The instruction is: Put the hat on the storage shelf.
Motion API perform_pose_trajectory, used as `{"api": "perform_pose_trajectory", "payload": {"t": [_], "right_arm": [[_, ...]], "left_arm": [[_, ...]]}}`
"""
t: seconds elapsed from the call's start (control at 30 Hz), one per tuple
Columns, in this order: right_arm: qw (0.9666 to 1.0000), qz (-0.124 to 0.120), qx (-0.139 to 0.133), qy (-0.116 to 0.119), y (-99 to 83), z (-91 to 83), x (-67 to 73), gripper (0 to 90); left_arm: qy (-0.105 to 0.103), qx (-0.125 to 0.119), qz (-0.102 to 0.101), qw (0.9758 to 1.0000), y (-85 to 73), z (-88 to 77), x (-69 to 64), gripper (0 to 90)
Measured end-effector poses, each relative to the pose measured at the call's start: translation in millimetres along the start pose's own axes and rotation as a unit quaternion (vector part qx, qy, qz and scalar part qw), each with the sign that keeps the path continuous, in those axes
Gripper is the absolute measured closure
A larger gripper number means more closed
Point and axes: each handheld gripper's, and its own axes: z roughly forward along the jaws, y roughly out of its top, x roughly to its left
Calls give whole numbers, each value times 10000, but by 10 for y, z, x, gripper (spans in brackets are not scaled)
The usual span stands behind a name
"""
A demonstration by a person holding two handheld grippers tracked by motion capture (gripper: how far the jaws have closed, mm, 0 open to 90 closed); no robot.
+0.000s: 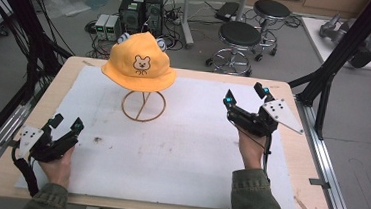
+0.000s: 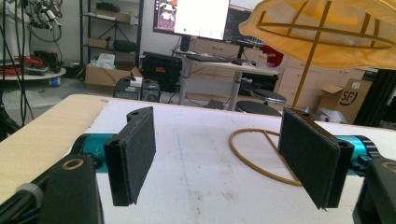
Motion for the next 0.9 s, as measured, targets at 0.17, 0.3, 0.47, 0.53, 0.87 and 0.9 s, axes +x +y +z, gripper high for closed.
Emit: {"api": "perform_pose_trajectory", "payload": {"t": [0.17,0.3,0.47,0.53,0.87,0.9], "right_arm": [[9998,-46,56,-162,-69,-88,-39,95],[9995,-15,131,-276,-93,-130,-76,95],[9988,118,175,-445,-177,-259,-143,95],[9978,198,359,-521,-199,-299,-171,94],[9963,139,366,-768,-107,-550,-202,95],[9960,151,389,-792,-117,-585,-217,95]], "left_arm": [[5,-16,6,10000,3,-1,-3,279],[14,-35,-19,10000,8,-3,6,278],[52,-55,-49,10000,11,-4,27,278],[58,-55,-49,10000,12,-5,34,278],[75,-77,-60,9999,16,11,46,279],[62,-49,-47,10000,14,16,42,279]]}}
